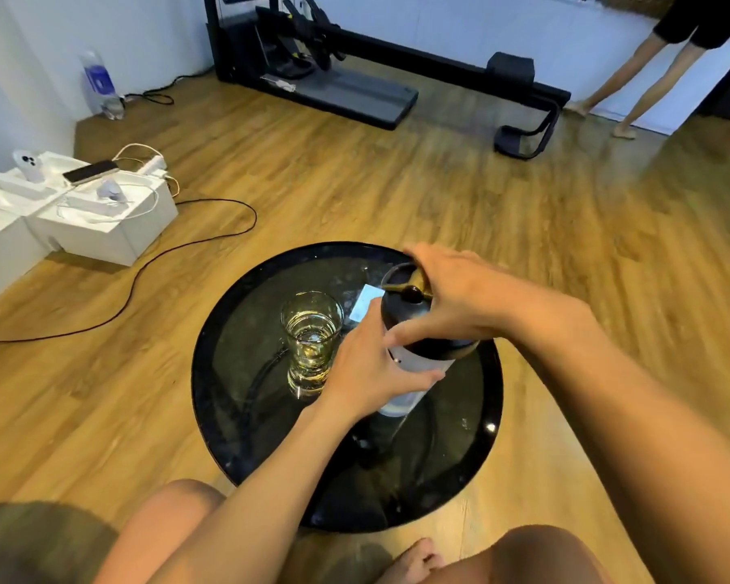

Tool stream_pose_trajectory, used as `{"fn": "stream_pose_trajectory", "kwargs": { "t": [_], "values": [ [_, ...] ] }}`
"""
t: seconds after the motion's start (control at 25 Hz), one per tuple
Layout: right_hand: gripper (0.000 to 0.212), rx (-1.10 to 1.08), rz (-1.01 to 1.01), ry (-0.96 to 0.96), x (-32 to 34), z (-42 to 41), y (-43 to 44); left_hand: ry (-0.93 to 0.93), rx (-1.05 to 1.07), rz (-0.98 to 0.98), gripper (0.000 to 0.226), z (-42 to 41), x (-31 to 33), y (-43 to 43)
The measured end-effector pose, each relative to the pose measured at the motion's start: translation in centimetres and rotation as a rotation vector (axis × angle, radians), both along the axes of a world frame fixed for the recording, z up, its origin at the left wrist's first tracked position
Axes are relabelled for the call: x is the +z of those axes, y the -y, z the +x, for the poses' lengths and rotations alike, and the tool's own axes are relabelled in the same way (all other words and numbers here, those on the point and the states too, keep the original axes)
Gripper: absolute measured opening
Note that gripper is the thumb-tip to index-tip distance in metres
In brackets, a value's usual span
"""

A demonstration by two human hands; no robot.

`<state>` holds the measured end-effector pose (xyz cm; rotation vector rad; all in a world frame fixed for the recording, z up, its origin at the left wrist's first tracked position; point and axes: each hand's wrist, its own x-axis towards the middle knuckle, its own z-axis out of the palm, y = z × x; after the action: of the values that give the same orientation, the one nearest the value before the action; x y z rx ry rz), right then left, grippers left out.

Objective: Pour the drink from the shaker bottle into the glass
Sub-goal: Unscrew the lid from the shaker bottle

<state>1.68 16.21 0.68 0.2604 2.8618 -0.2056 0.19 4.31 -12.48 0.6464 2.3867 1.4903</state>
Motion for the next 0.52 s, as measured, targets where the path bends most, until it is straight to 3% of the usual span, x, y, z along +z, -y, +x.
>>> {"fn": "stream_pose_trajectory", "kwargs": {
  "t": [0.08,0.16,0.28,0.36,0.44,0.52],
  "values": [
    [0.094,-0.084,0.093,-0.13,-0.8,0.2,0.7,-0.015,-0.004,0.019,0.081,0.1,0.0,0.0],
    [0.074,-0.001,0.215,-0.301,-1.9,0.4,1.7,-0.007,0.002,0.029,0.079,0.2,0.1,0.1],
    [0.067,0.191,0.091,-0.198,-0.4,0.0,0.5,-0.004,0.021,0.036,0.066,0.4,0.2,0.1],
    [0.081,0.065,0.099,-0.135,-0.2,-0.2,0.5,-0.006,0.019,0.043,0.07,0.4,0.3,0.1],
    [0.073,-0.061,0.177,-0.258,-1.7,0.3,1.7,0.003,-0.005,0.05,0.085,0.3,0.3,0.1],
    [0.053,0.048,0.168,-0.365,-2.3,0.7,2.0,0.0,-0.005,0.05,0.088,0.3,0.2,0.1]
  ]
}}
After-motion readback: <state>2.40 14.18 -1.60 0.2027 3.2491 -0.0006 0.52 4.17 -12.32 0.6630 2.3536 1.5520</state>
